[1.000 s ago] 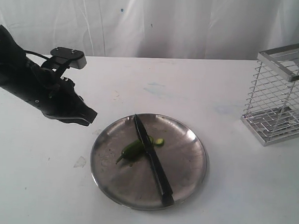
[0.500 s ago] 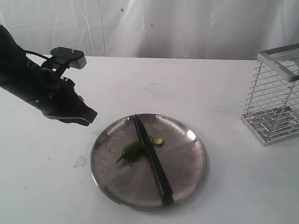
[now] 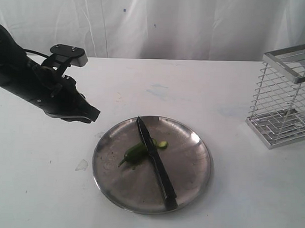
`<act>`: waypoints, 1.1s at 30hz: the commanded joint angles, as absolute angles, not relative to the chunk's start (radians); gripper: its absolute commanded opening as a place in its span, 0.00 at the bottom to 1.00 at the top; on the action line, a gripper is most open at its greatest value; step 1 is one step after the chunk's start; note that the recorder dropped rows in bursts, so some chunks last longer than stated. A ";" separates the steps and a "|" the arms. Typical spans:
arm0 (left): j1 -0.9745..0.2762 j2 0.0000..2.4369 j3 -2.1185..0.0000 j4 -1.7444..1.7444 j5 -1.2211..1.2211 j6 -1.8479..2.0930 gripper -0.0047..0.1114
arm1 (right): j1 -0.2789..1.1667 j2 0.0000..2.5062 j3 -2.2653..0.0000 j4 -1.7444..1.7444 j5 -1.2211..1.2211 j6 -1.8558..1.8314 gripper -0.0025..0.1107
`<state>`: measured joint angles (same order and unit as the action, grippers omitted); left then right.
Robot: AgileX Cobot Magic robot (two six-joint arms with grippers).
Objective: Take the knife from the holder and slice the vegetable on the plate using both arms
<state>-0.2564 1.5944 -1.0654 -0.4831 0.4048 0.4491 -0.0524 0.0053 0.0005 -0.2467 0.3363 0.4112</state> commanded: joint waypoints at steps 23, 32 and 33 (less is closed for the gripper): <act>-0.261 1.319 -1.061 -0.504 0.403 0.447 0.04 | -0.042 0.000 0.000 -0.080 0.321 0.419 0.02; 0.001 0.976 -1.061 -0.542 0.414 0.447 0.04 | -0.042 0.000 0.000 -0.080 0.321 0.419 0.02; 0.059 0.946 -1.061 -0.533 0.409 0.447 0.04 | -0.042 0.000 0.000 -0.080 0.321 0.419 0.02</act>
